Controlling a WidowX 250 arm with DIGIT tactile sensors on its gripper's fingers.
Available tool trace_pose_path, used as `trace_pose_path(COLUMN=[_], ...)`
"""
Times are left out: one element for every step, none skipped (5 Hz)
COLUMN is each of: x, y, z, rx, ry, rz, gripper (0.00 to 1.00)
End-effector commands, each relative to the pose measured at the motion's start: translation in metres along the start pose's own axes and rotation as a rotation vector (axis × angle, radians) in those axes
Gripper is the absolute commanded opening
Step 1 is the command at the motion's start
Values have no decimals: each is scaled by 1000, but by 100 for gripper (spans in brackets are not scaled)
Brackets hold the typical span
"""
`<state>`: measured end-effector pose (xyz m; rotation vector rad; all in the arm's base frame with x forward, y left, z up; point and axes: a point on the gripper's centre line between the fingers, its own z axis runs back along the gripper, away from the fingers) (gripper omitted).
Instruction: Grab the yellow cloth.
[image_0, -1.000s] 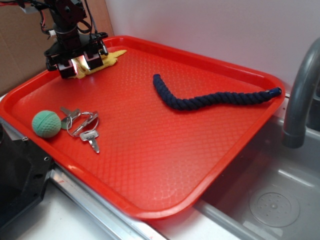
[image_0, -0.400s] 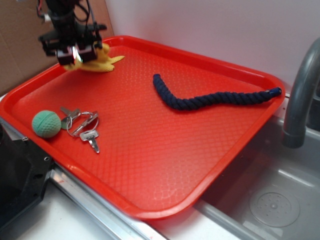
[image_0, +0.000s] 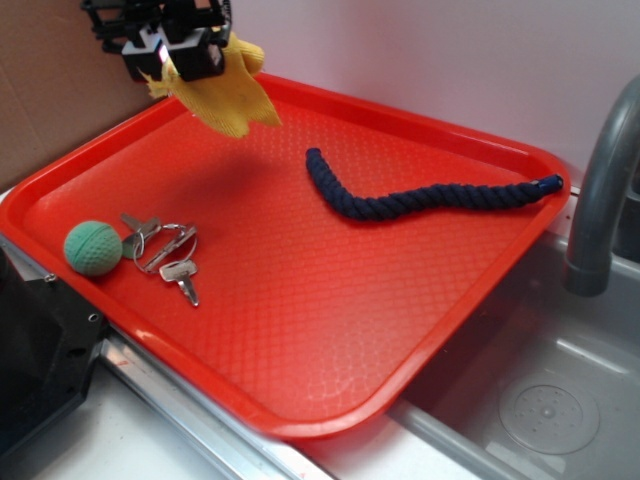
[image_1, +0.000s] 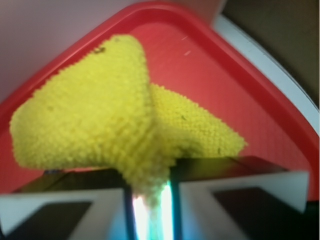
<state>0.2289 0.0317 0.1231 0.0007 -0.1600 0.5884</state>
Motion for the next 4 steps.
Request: trace_pose_path(x=[-35, -49, -55, -51], y=[-2, -5, -6, -2], z=[72, 96, 103, 103], rx=[-18, -19, -23, -43], ry=[10, -23, -22, 24], rz=[-270, -403, -468, -489], gripper=[0, 0, 0, 0])
